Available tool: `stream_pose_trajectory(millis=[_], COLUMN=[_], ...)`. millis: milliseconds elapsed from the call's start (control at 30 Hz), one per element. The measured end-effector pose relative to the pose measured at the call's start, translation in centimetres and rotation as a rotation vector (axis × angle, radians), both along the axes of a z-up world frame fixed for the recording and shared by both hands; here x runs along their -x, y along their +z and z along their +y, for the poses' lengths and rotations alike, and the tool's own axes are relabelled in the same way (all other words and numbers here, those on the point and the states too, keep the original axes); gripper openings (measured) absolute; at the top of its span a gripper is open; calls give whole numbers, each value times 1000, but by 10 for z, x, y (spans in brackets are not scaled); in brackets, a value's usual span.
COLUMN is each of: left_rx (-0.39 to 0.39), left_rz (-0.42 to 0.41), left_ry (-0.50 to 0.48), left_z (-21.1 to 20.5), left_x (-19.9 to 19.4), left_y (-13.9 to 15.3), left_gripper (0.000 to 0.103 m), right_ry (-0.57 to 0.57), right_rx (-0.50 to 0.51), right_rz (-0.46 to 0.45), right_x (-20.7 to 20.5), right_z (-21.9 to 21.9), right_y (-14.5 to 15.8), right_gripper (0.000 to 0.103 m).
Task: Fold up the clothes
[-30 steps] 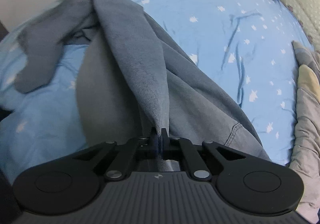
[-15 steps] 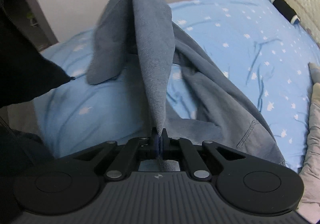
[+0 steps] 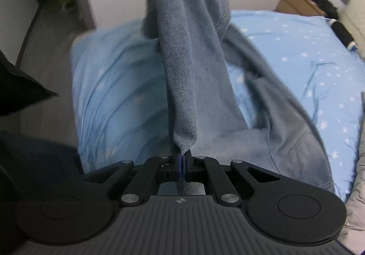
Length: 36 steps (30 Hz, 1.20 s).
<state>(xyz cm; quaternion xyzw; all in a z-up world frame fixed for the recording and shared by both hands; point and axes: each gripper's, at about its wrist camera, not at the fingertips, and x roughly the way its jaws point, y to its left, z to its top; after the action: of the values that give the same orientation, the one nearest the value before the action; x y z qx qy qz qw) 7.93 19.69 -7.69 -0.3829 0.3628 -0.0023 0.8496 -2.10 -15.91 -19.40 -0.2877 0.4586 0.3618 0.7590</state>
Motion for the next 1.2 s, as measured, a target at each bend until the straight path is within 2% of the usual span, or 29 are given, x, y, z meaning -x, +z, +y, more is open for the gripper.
stream_pose_trajectory(millis=[133, 300, 367, 500, 533, 600, 700, 800, 967, 1033, 1100, 1200], left_rx=[65, 113, 134, 153, 178, 228, 222, 176, 30, -44, -130, -235], left_rz=[116, 227, 267, 356, 373, 400, 415, 421, 382, 385, 427, 422], left_ry=[71, 102, 107, 141, 160, 198, 190, 158, 37, -50, -143, -309], left_z=[13, 13, 14, 21, 25, 34, 45, 60, 82, 84, 78, 61], left_x=[45, 81, 91, 105, 109, 118, 121, 112, 64, 35, 7, -24], left_y=[-62, -104, -111, -115, -115, -114, -104, -94, -84, -91, -106, -132], left_gripper=[1, 2, 3, 15, 23, 32, 35, 35, 35, 35, 35, 35], right_ry=[-27, -65, -96, -200, -233, -298, -363, -422, -557, -609, -647, -681], right_rx=[38, 84, 94, 62, 47, 16, -17, -38, -32, -4, 7, 25], right_rz=[73, 112, 123, 151, 162, 184, 188, 179, 169, 165, 159, 155], right_x=[11, 18, 18, 13, 12, 9, 12, 16, 14, 6, -3, -16], right_z=[8, 14, 13, 7, 5, 0, -8, -15, -21, -17, -13, -4], right_y=[-39, -75, -84, -89, -87, -85, -78, -68, -55, -52, -51, -54], right_gripper=[1, 3, 5, 7, 9, 17, 25, 28, 38, 38, 40, 40])
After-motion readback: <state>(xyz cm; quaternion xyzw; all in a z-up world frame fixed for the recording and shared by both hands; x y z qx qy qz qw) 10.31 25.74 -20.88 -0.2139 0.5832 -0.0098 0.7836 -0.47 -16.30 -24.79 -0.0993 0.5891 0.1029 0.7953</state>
